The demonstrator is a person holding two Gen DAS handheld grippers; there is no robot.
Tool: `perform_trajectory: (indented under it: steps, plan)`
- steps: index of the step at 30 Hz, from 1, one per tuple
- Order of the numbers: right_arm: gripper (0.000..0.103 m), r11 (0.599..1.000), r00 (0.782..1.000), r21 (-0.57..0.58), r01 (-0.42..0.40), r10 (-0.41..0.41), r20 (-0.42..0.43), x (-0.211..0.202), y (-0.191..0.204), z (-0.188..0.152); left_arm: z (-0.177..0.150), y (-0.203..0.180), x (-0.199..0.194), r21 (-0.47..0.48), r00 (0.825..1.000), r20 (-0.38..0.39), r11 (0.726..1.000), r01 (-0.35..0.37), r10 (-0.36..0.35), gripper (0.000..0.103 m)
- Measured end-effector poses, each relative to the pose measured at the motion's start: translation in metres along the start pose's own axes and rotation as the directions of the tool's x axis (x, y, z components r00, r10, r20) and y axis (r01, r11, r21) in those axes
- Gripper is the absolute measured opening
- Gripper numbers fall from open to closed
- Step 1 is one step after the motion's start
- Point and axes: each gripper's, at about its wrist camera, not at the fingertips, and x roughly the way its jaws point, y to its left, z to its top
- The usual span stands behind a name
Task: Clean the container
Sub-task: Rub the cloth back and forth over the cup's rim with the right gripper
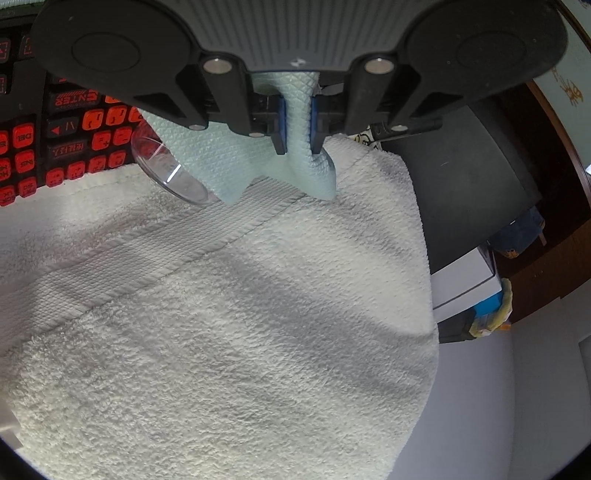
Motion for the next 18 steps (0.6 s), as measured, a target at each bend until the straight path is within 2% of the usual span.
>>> perform_trajectory:
  steps: [9, 12, 18]
  plan:
    - [0.01, 0.992, 0.991, 0.081, 0.098, -0.105, 0.079, -0.009, -0.02, 0.009, 0.003, -0.008, 0.006, 0.002, 1.0, 0.0, 1.0, -0.001, 0.001, 0.018]
    - [0.011, 0.99, 0.991, 0.108, 0.095, -0.105, 0.084, -0.01, -0.023, 0.009, 0.002, -0.006, 0.003, 0.001, 1.0, 0.0, 1.0, 0.0, 0.0, 0.019]
    - [0.013, 0.995, 0.995, 0.075, 0.07, -0.075, 0.064, -0.006, -0.013, 0.005, 0.0, 0.004, -0.004, -0.002, 1.0, 0.001, 1.0, 0.003, -0.003, 0.018]
